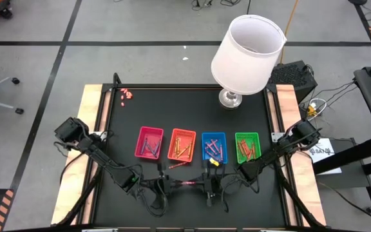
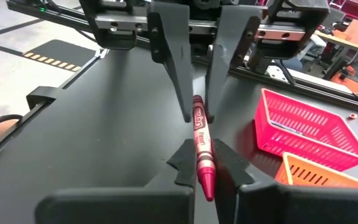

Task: Sort crayons
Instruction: Put the red crayon into the blue bin, then put the orange crayon into the green bin

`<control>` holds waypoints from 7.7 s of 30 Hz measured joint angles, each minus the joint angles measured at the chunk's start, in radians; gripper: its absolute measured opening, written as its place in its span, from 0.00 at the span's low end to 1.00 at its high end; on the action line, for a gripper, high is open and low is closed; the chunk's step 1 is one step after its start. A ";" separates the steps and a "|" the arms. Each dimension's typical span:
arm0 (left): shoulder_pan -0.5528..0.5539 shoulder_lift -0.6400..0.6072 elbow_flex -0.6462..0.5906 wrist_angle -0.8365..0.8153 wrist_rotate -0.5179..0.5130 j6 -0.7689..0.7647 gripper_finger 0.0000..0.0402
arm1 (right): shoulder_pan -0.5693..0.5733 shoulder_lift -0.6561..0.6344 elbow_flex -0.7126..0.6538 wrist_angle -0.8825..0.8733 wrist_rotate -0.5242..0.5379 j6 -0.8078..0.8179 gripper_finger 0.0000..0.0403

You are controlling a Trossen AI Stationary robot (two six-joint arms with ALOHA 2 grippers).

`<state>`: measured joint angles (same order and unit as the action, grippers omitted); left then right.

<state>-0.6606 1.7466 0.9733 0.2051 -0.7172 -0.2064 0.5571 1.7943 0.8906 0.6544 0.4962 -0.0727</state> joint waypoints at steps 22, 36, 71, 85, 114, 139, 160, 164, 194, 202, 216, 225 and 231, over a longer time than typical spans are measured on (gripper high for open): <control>-0.067 -0.031 -0.001 0.013 -0.038 -0.128 0.62 | 0.058 -0.212 0.000 -0.415 0.007 0.164 0.03; -0.072 -0.010 -0.029 -0.202 -0.122 -0.417 0.62 | 0.118 -0.391 0.000 -0.874 0.274 0.332 0.03; 0.020 0.141 -0.031 -0.299 -0.065 -0.575 0.62 | -0.058 -0.244 0.000 -1.224 0.339 0.831 0.21; 0.024 0.141 -0.031 -0.327 -0.053 -0.600 0.62 | 0.059 -0.251 0.083 -1.121 0.190 0.827 0.45; 0.100 0.212 -0.029 -0.257 0.000 -0.592 0.62 | 0.282 -0.251 0.091 -0.948 0.316 0.655 0.43; 0.097 0.215 -0.030 -0.239 0.025 -0.553 0.10 | 0.283 -0.251 0.091 -0.942 0.314 0.662 0.43; 0.091 0.207 -0.003 -0.252 0.010 -0.458 0.03 | 0.282 -0.251 0.091 -0.942 0.314 0.663 0.43; 0.090 0.193 0.014 -0.251 0.011 -0.386 0.03 | 0.282 -0.251 0.091 -0.941 0.315 0.663 0.43; 0.048 0.187 0.291 -0.237 0.002 0.640 0.03 | 0.276 -0.195 0.091 -0.944 0.311 0.610 0.43; 0.029 0.187 0.291 -0.237 -0.049 0.774 0.03 | 0.276 -0.195 0.091 -0.983 0.240 0.615 0.43; 0.029 0.186 0.291 -0.236 -0.080 0.798 0.03 | 0.276 -0.195 0.091 -1.004 0.180 0.661 0.43; 0.029 0.186 0.291 -0.236 -0.081 0.790 0.03 | 0.276 -0.195 0.091 -1.003 0.182 0.663 0.43; 0.029 0.186 0.291 -0.236 -0.081 0.788 0.03 | 0.276 -0.195 0.091 -1.003 0.183 0.663 0.43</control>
<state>-0.6315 1.9324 1.2644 -0.0311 -0.7978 0.5816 0.8333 1.5993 0.9817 -0.3489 0.6792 0.5899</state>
